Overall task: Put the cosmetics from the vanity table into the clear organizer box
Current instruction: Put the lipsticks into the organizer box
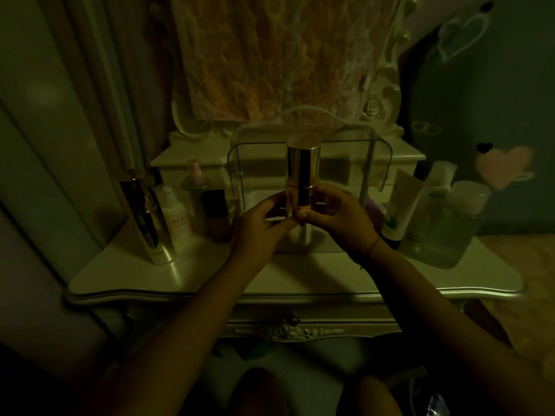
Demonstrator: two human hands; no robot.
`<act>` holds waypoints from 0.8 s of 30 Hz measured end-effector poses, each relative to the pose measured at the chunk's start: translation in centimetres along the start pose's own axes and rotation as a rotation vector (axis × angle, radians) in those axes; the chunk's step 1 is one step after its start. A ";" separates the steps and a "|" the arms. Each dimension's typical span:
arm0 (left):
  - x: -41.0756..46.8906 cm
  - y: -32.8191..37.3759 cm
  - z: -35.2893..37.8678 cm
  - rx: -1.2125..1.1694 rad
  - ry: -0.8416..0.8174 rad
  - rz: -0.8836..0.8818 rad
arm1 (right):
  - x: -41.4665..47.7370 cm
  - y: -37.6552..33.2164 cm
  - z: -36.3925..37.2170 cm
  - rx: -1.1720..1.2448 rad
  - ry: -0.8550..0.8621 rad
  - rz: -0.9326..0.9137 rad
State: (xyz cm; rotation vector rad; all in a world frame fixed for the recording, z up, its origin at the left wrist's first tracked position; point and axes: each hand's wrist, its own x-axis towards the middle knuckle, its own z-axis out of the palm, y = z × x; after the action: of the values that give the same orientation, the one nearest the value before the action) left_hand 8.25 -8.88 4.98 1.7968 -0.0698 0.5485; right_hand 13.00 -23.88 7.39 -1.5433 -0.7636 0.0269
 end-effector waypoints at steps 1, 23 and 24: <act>0.4 -0.2 0.0 -0.005 -0.001 -0.004 | 0.3 0.1 -0.1 -0.010 0.003 -0.003; 6.3 -3.5 -0.5 0.021 0.011 -0.087 | 6.4 4.6 0.0 -0.193 0.014 0.058; 6.4 -3.6 -0.5 0.015 0.013 -0.092 | 6.6 5.0 0.1 -0.163 0.024 0.078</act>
State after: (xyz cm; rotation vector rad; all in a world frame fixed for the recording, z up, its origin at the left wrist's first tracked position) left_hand 14.93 -5.80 4.42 1.8017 0.0263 0.4958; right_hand 20.29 -20.29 5.70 -1.7247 -0.7000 0.0041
